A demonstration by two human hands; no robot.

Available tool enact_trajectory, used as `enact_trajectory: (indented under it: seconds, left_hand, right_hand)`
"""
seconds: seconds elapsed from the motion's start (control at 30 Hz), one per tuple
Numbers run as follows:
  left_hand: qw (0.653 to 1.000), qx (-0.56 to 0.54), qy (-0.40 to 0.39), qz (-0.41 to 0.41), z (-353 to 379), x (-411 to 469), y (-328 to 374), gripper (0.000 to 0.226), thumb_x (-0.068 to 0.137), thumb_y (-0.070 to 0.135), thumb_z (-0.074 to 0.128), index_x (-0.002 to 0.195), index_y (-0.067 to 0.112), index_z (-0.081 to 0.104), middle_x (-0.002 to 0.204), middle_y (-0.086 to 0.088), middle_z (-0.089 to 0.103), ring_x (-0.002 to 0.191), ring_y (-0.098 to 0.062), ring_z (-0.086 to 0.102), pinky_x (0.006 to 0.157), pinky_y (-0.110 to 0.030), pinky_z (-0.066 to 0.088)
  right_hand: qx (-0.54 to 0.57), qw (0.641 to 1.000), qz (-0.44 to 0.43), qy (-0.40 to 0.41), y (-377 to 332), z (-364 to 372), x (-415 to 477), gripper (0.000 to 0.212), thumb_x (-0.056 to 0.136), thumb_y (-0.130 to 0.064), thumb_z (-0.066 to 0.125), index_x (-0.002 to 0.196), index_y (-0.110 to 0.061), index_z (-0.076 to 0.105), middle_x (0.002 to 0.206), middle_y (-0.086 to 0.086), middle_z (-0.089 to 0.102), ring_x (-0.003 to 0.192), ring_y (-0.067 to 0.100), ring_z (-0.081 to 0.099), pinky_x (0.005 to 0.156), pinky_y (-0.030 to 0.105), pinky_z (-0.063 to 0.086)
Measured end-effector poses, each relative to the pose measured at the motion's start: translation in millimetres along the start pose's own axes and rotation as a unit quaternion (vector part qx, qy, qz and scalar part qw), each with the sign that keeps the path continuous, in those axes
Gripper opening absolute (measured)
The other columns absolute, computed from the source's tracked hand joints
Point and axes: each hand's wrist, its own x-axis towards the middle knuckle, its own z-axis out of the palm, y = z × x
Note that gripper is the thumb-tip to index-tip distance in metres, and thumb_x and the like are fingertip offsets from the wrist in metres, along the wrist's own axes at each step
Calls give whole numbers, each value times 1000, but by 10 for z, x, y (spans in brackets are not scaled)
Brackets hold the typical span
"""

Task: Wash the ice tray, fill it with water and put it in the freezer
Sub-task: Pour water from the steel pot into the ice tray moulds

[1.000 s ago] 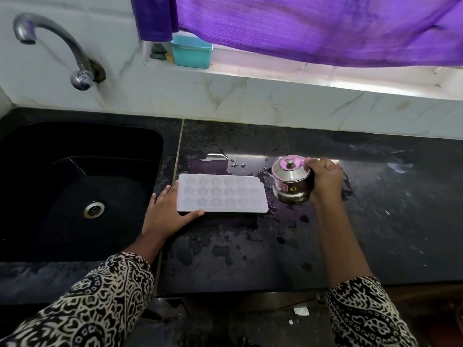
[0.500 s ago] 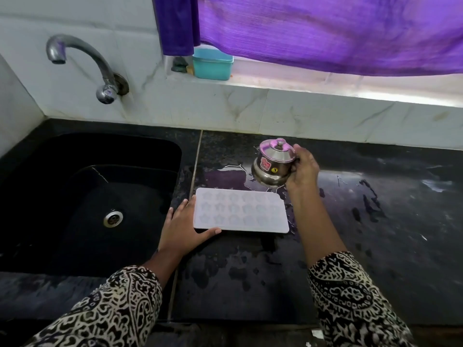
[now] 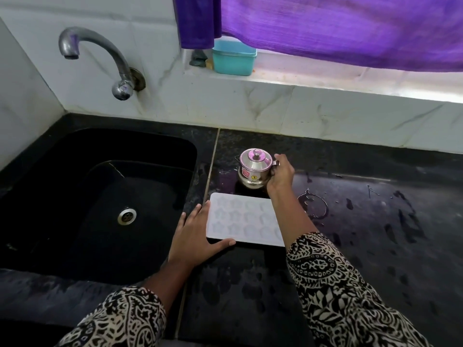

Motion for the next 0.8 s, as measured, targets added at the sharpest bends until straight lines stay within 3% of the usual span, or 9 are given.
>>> enact_trajectory:
  seconds: [0.27, 0.43, 0.63, 0.8]
  left_hand:
    - [1000, 1, -1, 0, -6, -4, 2, 123, 60, 95, 36, 156, 22, 9, 161, 9, 21, 150, -7, 9, 121, -36, -1]
    - [1000, 3, 0, 3, 9, -6, -9, 126, 57, 98, 29, 156, 22, 9, 161, 8, 21, 149, -7, 9, 122, -36, 0]
    - [1000, 12, 8, 3, 8, -15, 8, 126, 57, 98, 27, 156, 21, 10, 161, 7, 23, 149, -8, 11, 121, -35, 1]
    - [1000, 10, 11, 3, 7, -21, 12, 123, 60, 95, 33, 156, 21, 12, 160, 5, 26, 149, -9, 13, 121, -37, 2]
  right_hand:
    - [-54, 998, -27, -7, 149, -42, 110, 29, 84, 1, 58, 59, -12, 49, 42, -8, 47, 42, 6, 44, 44, 18, 39]
    - [-181, 981, -63, -29, 170, -137, 143, 36, 88, -12, 59, 58, -18, 40, 53, -3, 37, 47, 6, 31, 44, 20, 28]
    - [-262, 959, -107, -17, 122, -164, 109, 39, 90, -18, 60, 60, -16, 35, 55, -1, 34, 45, 4, 29, 42, 16, 27]
    - [-308, 943, -124, 36, 59, -130, 16, 22, 90, -30, 61, 81, -15, 47, 76, -3, 52, 67, 10, 48, 65, 25, 44]
